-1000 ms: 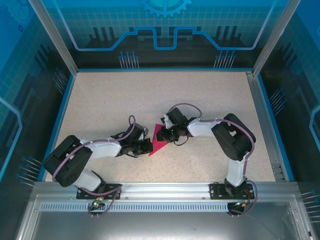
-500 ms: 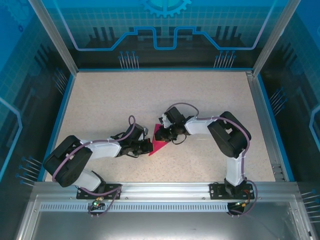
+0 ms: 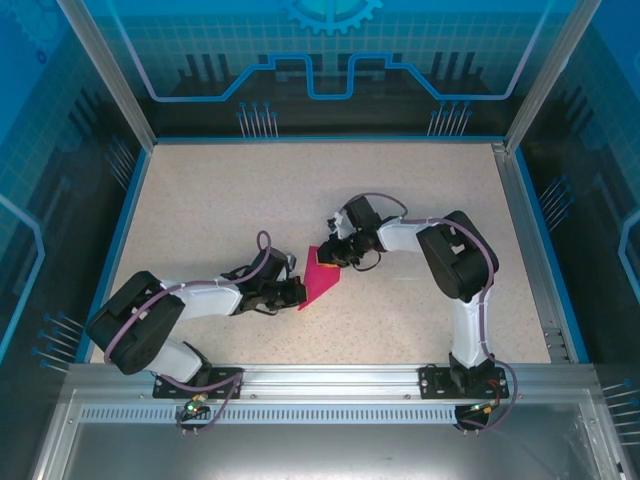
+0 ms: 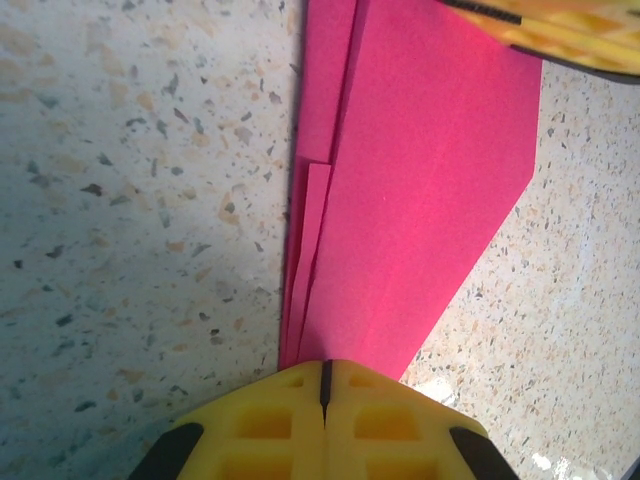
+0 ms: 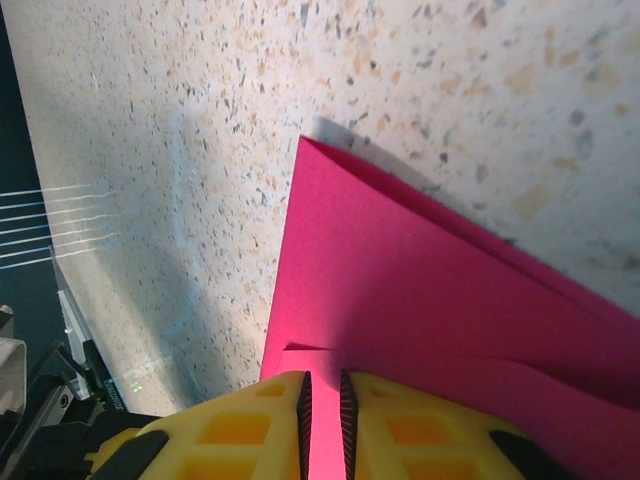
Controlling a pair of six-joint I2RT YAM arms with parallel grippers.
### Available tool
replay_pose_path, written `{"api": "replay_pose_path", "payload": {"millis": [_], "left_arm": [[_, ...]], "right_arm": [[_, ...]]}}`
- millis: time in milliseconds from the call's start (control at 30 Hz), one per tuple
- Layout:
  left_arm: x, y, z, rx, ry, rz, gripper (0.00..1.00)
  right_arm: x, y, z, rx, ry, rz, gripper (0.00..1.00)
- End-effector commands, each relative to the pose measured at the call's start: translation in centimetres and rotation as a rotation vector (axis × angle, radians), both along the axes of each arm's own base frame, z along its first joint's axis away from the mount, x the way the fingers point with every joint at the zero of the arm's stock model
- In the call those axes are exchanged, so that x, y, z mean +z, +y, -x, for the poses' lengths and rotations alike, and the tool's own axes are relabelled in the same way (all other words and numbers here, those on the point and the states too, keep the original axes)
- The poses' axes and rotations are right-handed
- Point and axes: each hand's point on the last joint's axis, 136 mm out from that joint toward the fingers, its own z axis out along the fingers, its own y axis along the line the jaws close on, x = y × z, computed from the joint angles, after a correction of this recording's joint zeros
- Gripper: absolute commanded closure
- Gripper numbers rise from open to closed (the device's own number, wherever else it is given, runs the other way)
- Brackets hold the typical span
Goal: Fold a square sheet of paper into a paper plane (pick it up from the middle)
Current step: Fourth fold the wing at the center of the table.
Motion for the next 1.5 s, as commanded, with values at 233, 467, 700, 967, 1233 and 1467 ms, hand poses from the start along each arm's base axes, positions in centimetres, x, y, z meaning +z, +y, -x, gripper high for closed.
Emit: {"api": "replay_pose_path", "payload": {"millis": [233,467,700,967,1233,1467], "left_arm": [[-5.4,5.3,5.2,0.03,0.208,-0.24,0.98],[-5.1,5.1,5.1,0.029,0.202,-0.23,0.97],[-4.8,4.8,4.9,0.03,0.194,-0.219,0.97],[-4.4,4.5,4.6,0.028,0.187,-0.207,0.97],[-3.8,4.2,4.5,0.027,0.179,-0.189,0.96],[-1.1,3.0,3.7,0.007,0.135,-0.134,0.91]], "right_arm": [[-0.3,-4.0,-4.9,-0.088,-0.093,0.052,0.8],[3.3,-4.5,-5.5,-0.086,-0.148,0.021,0.78],[5.6,-3.1,-2.5,-0.044,-0.183,-0.001,0.76],[3.3,0.5,2.1,0.025,-0.144,0.016,0.76],[-1.2,0.8,3.8,0.017,-0.072,0.08,0.79],[-3.8,-0.2,4.5,0.006,-0.033,0.129,0.81]]}}
